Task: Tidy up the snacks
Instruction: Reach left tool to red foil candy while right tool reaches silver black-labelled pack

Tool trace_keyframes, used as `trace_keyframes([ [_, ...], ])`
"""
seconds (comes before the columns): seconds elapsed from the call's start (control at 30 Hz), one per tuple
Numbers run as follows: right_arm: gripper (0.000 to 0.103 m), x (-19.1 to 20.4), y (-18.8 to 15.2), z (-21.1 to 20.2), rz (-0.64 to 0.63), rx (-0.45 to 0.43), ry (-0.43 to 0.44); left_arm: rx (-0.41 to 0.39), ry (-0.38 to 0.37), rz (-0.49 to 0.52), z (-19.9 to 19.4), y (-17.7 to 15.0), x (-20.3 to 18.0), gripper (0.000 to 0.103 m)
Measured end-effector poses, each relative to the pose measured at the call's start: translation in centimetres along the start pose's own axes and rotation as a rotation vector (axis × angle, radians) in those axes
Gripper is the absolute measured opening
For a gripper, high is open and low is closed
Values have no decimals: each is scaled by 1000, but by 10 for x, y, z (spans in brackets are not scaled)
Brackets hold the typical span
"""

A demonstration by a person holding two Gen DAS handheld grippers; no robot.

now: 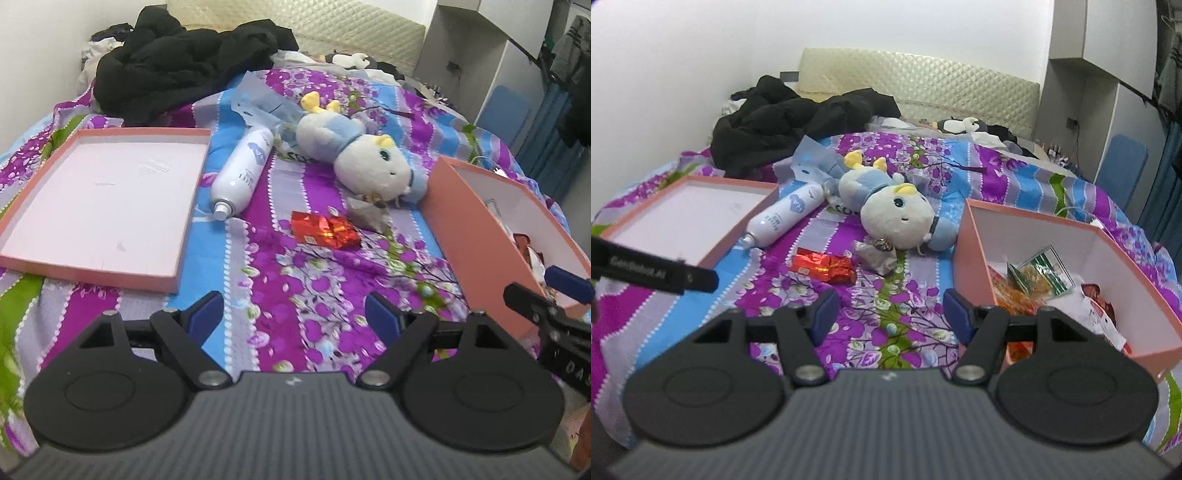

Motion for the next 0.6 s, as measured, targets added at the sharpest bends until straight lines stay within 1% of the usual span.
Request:
trace_keyframes([
  [0.2,64,19,-12,41,-84,15,23,22,-4,-43,43,2,14,86],
  [0.33,64,18,-22,76,-84,42,21,51,-10,-82,79,5,22,85],
  [0.4,64,13,-25,94,-64,50,17,56,-21,-88,95,9,22,85],
  [0.5,64,3,-25,120,-13,60,9,59,-56,-88,120,21,19,85],
  [0.6,64,-7,-22,144,73,56,10,44,-98,-54,142,36,11,85],
])
Point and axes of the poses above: each gripper's, at about its wrist camera, not at the fingertips, and z roughly the way its jaws point, x to its left, y to its top, the point moved 5 cm from there along z, roughly the way its jaws point, and after that the axes turned 9 degrees about -x, right-handed, at the moved point
